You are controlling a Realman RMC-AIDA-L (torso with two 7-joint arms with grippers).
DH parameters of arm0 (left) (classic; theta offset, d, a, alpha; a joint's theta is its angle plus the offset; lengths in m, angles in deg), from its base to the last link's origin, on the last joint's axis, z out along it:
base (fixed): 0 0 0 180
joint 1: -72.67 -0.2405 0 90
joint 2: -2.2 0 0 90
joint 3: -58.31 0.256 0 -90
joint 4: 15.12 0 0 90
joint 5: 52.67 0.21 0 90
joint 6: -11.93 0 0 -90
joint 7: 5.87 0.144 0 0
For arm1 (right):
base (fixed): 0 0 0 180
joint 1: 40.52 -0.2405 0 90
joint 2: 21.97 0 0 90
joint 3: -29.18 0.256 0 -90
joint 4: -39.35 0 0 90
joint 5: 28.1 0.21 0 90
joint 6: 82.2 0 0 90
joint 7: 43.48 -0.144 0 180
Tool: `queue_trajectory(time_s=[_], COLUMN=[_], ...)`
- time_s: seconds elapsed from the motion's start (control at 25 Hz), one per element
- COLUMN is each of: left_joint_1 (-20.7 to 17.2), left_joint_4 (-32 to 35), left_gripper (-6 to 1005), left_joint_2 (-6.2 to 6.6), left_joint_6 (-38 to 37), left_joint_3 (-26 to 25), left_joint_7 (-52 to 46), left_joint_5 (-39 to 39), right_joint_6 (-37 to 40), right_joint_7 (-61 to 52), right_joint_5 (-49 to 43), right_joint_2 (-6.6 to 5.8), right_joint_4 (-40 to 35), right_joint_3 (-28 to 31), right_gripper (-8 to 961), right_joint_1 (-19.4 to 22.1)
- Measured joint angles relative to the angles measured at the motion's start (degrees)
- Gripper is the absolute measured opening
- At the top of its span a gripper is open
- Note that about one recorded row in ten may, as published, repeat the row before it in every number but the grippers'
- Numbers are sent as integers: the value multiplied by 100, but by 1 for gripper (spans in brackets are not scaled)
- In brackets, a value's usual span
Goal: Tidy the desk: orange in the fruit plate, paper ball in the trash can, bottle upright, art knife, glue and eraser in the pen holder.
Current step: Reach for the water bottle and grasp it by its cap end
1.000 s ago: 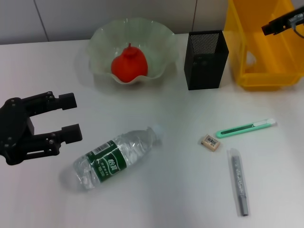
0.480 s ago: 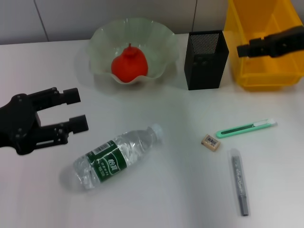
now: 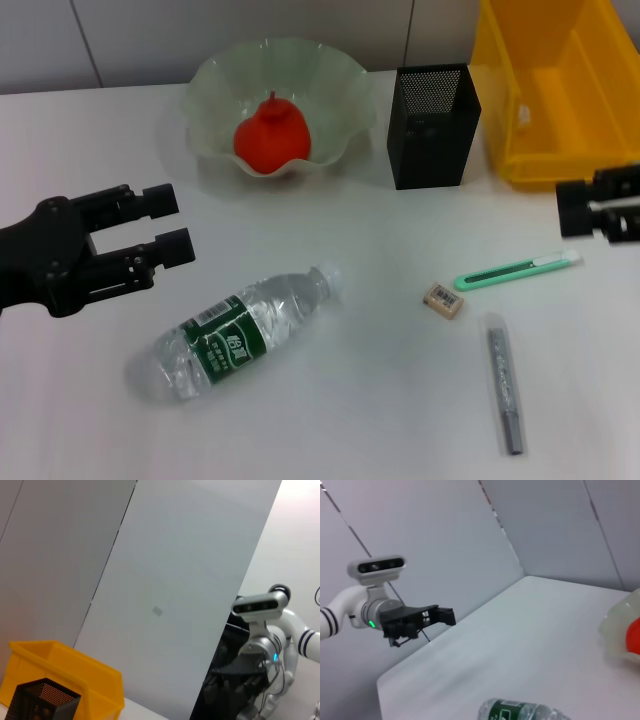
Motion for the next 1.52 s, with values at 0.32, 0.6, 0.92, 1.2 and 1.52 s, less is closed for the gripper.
queue_trajectory(time_s=[0.32, 0.6, 0.92, 1.2, 1.52], left_joint_1=[108, 102, 228, 371, 435], left_joint_4=[-197, -153, 112, 1178, 1908], left_gripper=[665, 671, 674, 674, 675], left_joint_2=[-6, 3, 7, -6, -5], left_joint_6=[174, 803, 1878, 2896, 3311], left_joint_3=[140, 785, 1594, 2832, 3537], left_joint_7=[-14, 118, 71, -626, -1300], left_joint_5=[1, 26, 517, 1469, 1944], right_joint_6=[96, 538, 350, 62, -486], right_joint_7=[790, 1582, 1748, 1579, 1417], right_joint_5=[-513, -984, -1269, -1317, -1495], right_joint_2=[148, 150, 160, 170, 130], right_joint_4=[-1, 423, 457, 465, 455], right_joint_3=[-38, -154, -123, -72, -30], right_gripper=[599, 717, 729, 728, 728], right_joint_1=[182, 276, 390, 402, 385])
